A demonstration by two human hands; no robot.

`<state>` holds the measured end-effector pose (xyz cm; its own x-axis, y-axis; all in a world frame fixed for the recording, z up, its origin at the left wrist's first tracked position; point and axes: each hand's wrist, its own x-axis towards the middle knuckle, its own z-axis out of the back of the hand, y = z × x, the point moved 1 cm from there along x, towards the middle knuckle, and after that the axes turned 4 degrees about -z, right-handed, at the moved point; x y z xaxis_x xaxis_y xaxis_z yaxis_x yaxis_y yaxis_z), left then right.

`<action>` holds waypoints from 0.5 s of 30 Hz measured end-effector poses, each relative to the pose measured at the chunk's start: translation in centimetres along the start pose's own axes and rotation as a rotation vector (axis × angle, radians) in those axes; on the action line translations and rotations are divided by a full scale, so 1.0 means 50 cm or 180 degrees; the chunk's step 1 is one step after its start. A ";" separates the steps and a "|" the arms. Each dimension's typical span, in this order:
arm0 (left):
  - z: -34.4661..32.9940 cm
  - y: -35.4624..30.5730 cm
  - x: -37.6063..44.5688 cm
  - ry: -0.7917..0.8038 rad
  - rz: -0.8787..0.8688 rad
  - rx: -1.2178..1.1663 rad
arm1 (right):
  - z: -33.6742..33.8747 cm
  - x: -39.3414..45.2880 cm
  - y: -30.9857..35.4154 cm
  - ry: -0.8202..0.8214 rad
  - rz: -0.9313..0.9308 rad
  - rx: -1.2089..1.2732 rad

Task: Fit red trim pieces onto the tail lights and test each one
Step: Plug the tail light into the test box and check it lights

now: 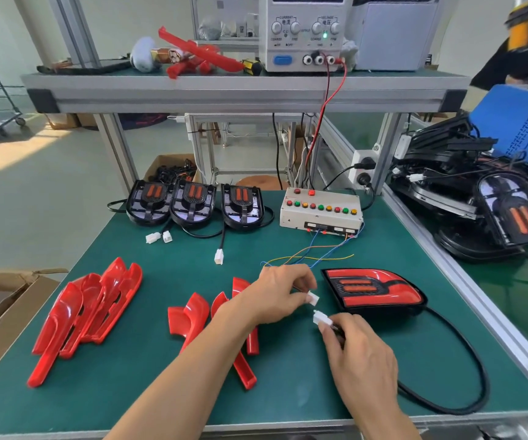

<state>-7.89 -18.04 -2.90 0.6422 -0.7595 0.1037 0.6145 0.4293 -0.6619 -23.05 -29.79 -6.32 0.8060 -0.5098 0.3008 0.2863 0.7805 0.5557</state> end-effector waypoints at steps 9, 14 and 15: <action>0.018 0.006 -0.002 -0.0086 -0.0052 -0.0547 | -0.019 0.002 0.017 -0.0390 -0.0195 0.0294; 0.023 0.012 -0.003 -0.0164 -0.0080 -0.0664 | -0.014 -0.009 0.022 -0.0612 -0.0123 0.0219; 0.024 0.014 -0.002 -0.0180 -0.0076 -0.0655 | -0.012 -0.010 0.022 -0.0669 -0.0076 0.0194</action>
<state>-7.01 -17.08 -2.48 0.6569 -0.7371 0.1587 0.5270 0.2983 -0.7958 -22.82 -28.44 -6.33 0.6718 -0.5970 0.4384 0.2671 0.7474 0.6083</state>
